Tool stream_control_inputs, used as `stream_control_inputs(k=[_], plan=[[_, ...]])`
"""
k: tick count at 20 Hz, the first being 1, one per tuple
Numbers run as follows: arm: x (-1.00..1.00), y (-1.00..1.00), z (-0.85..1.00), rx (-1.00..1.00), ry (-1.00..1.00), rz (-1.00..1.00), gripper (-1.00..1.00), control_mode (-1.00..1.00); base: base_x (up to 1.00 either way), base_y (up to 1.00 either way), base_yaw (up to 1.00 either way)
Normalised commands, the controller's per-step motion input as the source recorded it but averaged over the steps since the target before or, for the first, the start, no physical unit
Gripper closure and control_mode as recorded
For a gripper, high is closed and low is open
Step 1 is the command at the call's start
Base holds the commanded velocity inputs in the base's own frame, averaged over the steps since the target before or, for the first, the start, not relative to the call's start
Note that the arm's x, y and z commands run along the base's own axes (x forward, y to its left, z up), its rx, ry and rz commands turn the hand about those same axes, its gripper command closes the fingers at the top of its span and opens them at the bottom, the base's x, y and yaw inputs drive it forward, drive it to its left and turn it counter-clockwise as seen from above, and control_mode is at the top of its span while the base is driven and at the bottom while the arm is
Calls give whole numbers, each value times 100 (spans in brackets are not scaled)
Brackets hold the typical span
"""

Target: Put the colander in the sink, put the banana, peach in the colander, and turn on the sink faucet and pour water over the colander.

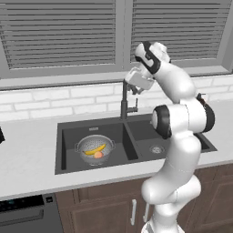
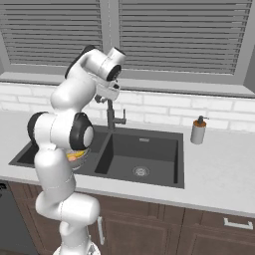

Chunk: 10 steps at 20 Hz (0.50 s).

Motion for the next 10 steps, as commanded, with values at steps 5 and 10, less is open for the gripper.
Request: stream_control_inputs(k=[5,10], plan=[[5,-30,0,0,0,0,-100,-100,0,0,0],[0,-20,0,0,0,0,-100,-100,0,0,0]])
